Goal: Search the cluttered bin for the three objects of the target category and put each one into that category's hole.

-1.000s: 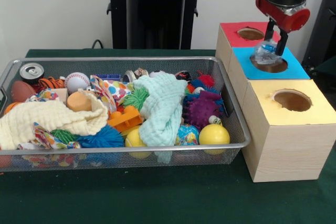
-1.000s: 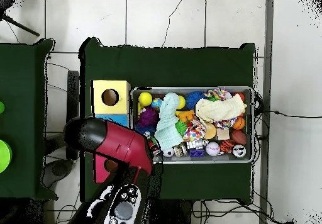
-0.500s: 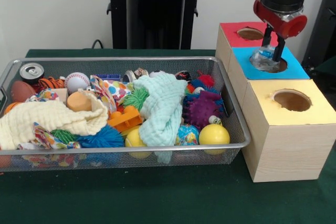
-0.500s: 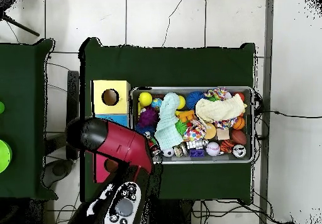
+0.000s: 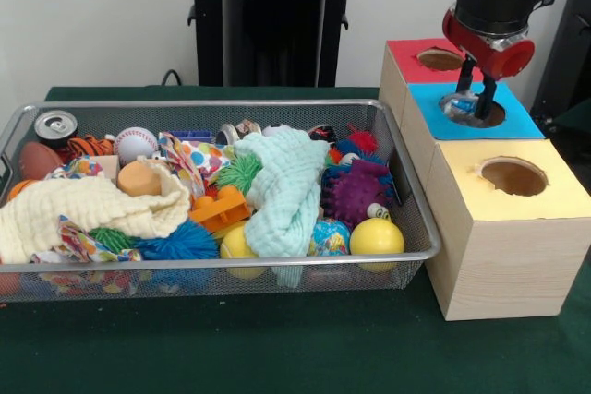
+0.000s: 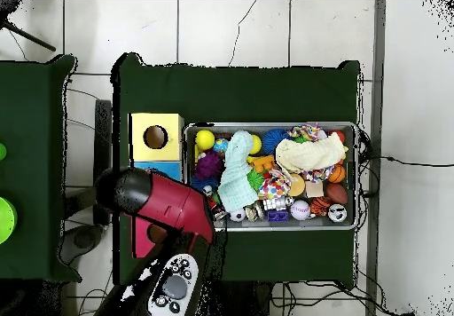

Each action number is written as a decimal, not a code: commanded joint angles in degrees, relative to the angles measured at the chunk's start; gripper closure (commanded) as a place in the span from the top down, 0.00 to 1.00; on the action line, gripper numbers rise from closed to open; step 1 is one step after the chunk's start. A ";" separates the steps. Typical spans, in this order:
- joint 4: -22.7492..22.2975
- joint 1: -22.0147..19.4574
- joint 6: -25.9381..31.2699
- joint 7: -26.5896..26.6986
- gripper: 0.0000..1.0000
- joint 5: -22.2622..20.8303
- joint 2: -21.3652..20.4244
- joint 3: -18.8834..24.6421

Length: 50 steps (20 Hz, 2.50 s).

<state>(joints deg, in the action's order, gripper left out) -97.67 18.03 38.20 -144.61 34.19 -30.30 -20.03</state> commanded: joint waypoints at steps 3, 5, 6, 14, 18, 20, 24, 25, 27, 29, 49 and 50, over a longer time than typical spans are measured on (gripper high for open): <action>-4.99 -2.05 -4.72 -10.16 0.00 1.60 2.58 4.65; -5.24 -2.09 -4.80 -10.16 0.00 1.54 2.46 4.59; -5.40 -2.11 -4.98 -10.16 0.00 1.56 2.41 4.64; -6.43 -2.36 -6.47 -9.90 0.00 1.81 2.40 5.01; -7.05 -3.51 -6.66 -8.57 0.00 1.25 2.65 5.08; -7.81 -4.29 -7.36 -7.78 0.00 1.08 2.63 5.31; -9.33 -5.46 -10.11 -7.18 0.00 0.61 3.16 5.79; -9.64 -5.72 -11.07 -7.10 0.00 0.56 3.31 6.12; -9.85 -6.07 -11.72 -7.03 0.00 -0.09 3.65 6.00; -10.48 -6.90 -12.89 -6.45 0.00 -0.51 3.77 6.34; -14.74 -10.39 -20.99 -7.91 1.00 -1.53 3.57 9.98; -14.89 -10.39 -21.25 -8.17 1.00 -1.29 3.50 10.19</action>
<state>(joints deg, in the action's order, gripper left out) -105.05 10.21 21.17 -144.62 34.45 -30.07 -9.57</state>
